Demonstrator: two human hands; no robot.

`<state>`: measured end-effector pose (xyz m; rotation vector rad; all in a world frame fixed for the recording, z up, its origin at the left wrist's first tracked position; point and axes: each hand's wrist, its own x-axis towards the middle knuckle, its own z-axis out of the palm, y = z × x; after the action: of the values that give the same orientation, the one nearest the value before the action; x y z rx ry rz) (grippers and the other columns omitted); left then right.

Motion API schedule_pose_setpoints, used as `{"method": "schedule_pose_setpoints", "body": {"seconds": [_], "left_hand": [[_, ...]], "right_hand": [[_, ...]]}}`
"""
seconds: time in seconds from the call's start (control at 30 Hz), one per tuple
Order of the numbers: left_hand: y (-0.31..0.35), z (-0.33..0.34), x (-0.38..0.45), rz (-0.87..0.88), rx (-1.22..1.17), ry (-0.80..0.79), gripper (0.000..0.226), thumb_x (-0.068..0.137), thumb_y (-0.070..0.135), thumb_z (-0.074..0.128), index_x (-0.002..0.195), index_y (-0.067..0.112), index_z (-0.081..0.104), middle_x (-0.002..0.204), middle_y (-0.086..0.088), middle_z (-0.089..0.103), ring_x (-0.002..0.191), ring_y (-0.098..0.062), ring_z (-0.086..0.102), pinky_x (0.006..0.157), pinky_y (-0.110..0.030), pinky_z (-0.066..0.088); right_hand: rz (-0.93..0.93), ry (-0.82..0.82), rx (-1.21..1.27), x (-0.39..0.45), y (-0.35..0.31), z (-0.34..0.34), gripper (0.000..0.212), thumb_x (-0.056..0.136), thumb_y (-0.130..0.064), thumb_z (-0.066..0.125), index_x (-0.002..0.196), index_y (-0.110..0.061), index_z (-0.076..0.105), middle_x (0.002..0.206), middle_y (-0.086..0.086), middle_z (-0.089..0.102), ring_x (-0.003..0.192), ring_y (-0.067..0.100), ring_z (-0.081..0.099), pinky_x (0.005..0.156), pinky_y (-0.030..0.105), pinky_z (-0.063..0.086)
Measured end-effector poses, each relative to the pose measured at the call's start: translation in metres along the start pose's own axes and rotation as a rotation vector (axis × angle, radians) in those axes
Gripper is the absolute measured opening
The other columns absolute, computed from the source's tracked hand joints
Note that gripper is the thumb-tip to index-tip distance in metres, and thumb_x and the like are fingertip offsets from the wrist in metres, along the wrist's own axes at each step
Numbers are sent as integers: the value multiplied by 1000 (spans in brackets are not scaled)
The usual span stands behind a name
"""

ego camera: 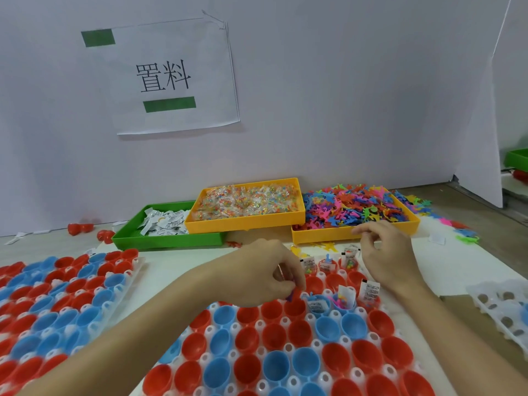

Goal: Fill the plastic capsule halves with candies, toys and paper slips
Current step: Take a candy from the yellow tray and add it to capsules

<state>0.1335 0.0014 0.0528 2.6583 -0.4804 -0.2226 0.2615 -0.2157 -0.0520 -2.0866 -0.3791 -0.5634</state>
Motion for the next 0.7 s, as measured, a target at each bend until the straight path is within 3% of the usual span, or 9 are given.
{"method": "schedule_pose_setpoints", "body": {"seconds": [0.13, 0.33, 0.47, 0.57, 0.7], "left_hand": [[-2, 4, -1, 16, 9, 9, 19, 90, 13, 63, 95, 27, 75, 88, 11, 72, 77, -2, 65, 74, -24, 55], [-9, -3, -6, -13, -78, 107, 12, 86, 11, 72, 87, 23, 73, 76, 13, 71, 70, 1, 66, 65, -11, 48], [-16, -5, -15, -38, -109, 73, 12, 86, 13, 74, 81, 24, 72, 76, 11, 71, 66, -1, 66, 61, -9, 46], [-18, 0, -19, -30, -84, 65, 7, 86, 15, 75, 84, 22, 73, 73, 12, 68, 69, -3, 63, 63, -9, 44], [-24, 6, -21, -39, -50, 90, 10, 85, 18, 77, 94, 22, 75, 77, 13, 68, 73, -1, 62, 63, -6, 41]], "right_hand": [[3, -1, 2, 1, 0, 0, 26, 95, 1, 52, 93, -16, 72, 94, -2, 64, 90, 14, 58, 74, 12, 38], [7, 5, -1, 0, 0, 1, 26, 95, 1, 51, 94, -13, 73, 96, -1, 64, 92, 16, 59, 75, 18, 41], [-1, 6, -7, 1, 1, 1, 25, 95, 1, 52, 94, -13, 73, 95, 0, 66, 92, 16, 59, 76, 17, 41], [-1, 3, -10, 0, 1, 1, 25, 95, 0, 52, 94, -13, 73, 96, 0, 65, 92, 16, 59, 79, 25, 42], [-2, 3, -10, 0, 1, 1, 25, 96, -1, 52, 95, -15, 72, 96, -1, 65, 92, 14, 59, 75, 19, 41]]}}
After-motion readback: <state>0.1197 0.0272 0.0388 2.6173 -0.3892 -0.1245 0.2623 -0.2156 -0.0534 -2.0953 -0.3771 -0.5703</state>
